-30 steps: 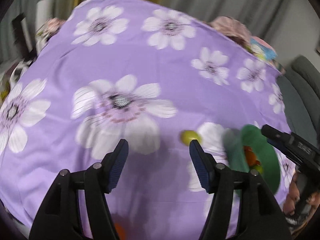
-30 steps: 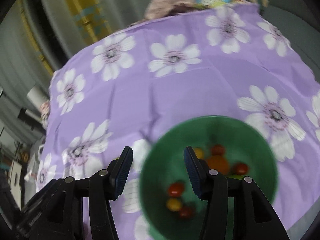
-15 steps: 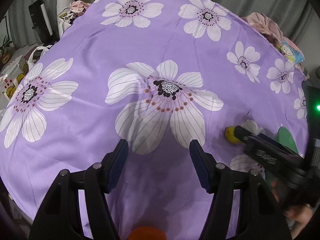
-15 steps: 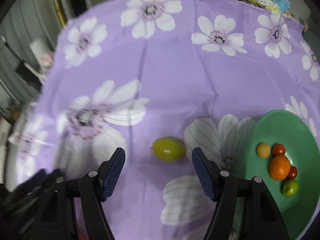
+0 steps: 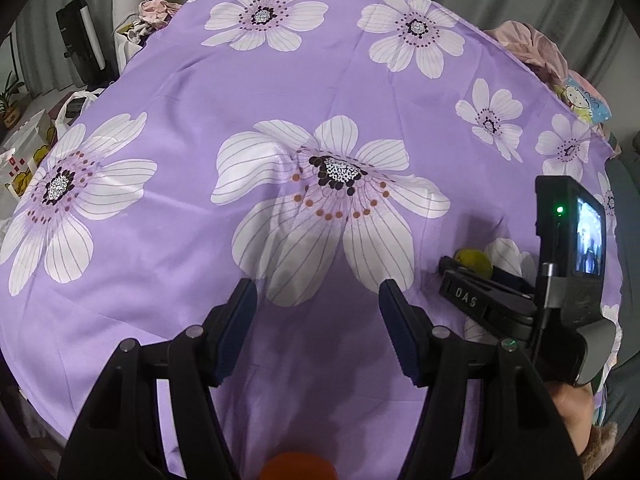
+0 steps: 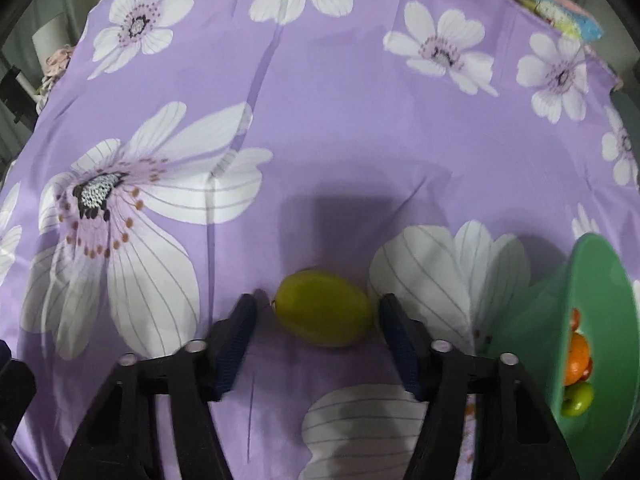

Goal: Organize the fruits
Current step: 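Move the right gripper over the other green fruit on the cloth, then close the right gripper around the green fruit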

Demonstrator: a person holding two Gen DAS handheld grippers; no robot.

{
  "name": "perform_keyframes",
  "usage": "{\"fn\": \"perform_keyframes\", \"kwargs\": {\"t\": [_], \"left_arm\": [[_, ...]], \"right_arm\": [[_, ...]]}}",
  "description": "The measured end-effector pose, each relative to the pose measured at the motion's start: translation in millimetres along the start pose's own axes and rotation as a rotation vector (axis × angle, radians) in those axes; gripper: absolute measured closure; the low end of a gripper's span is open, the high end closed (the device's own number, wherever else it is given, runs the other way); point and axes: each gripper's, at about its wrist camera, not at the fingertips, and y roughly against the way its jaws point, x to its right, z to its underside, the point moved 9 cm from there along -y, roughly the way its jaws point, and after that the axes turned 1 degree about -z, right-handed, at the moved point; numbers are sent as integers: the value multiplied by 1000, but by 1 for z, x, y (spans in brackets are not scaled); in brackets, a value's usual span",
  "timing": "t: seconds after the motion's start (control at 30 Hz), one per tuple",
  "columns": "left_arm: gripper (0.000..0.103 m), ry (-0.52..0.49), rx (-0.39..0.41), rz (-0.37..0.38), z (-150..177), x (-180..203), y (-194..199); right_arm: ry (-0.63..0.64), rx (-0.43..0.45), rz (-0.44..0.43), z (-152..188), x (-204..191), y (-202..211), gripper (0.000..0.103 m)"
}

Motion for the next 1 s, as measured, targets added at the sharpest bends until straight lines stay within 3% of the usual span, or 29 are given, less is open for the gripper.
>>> {"fn": "perform_keyframes", "kwargs": {"t": [0.07, 0.2, 0.37, 0.47, 0.6, 0.83, 1.0], "left_arm": [[39, -2, -3, -2, 0, 0, -1], [39, 2, -6, -6, 2, -1, -2], [39, 2, -17, -19, 3, -3, -5], [39, 10, -22, -16, 4, -5, -5], [41, 29, -29, -10, 4, -7, -5], [41, 34, -42, 9, 6, -2, -8], [41, 27, -48, 28, 7, 2, -6]], "right_arm": [[-14, 6, -3, 0, 1, 0, 56], [-35, -14, -81, 8, -2, 6, 56], [-11, -64, -283, 31, -22, 34, 56], [23, -111, -355, 49, -35, 44, 56], [83, -183, -363, 64, -46, 36, 56], [116, -166, -337, 64, -48, 35, 56], [91, -129, -369, 55, -36, 53, 50]]}}
